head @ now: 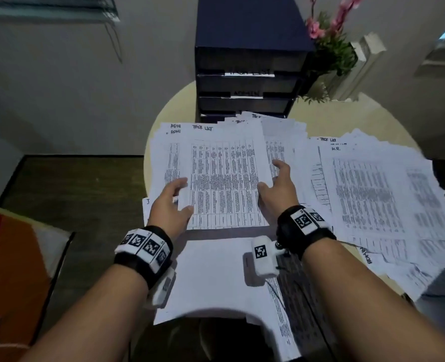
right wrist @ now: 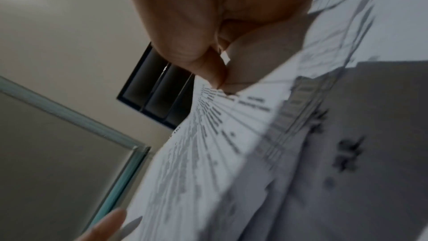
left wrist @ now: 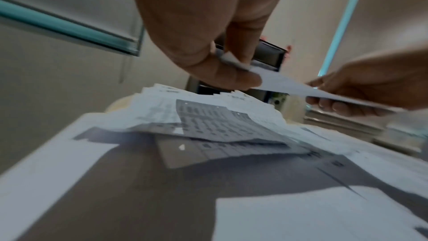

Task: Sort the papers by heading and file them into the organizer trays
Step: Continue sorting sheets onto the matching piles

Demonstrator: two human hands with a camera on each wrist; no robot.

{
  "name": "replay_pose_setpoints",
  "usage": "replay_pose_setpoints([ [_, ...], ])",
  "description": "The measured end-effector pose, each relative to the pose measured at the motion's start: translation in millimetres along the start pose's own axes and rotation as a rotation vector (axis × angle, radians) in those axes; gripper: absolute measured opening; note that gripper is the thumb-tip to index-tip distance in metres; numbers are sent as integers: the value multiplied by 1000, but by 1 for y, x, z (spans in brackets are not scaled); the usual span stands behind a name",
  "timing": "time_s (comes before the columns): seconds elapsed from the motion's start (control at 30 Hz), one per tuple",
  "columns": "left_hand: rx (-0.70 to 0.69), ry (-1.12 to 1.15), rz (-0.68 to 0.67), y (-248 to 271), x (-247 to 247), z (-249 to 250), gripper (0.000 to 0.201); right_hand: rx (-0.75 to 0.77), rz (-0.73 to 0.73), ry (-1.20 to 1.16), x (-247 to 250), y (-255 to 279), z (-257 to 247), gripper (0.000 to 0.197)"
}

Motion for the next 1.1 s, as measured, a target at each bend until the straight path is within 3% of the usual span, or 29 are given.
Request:
replay_pose_setpoints([
  [0.07, -59, -101, -36, -5, -23, 9, 48, -42, 102, -2, 16, -9, 16, 40],
  [0.13, -82, -163, -113, -11, -48, 17, 54, -19, 214, 66, 31, -17, 27, 22],
  [0.2, -146, -251, -202, -16, -70, 25, 63, -11, 253, 122, 43, -27, 35, 25],
  [0.37, -190, -387, -222, -31, -104, 28, 63, 4, 47, 256, 57, -44, 35, 36],
  [0.47, -127, -482, -252, -35, -118, 24, 68, 21, -65, 316, 64, -42, 46, 58],
  [0.57, -96, -424, -263, -34, -125, 29, 79, 71, -47, 438, 73, -36, 60, 44],
  [0.73, -198, -552, -150, -26, -137, 52, 83, 24, -38, 528, 115, -34, 91, 39],
  [0.93, -200, -264, -341, 7, -193, 84, 75, -133, 0, 535, 213, -60, 130, 36],
  [1.1, -7, -12, -449, 35, -257, 112, 61, -222, 91, 525, 283, -97, 162, 39],
])
Point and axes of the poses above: each hand's wrist, its own y-axis away from the middle knuckle, its own x-axis out of the back of the hand, z = x × y, the point moved 4 cm from there along -y, towards the middle knuckle, and after that the axes turned 4 degrees about z, right-handed, at the moved point
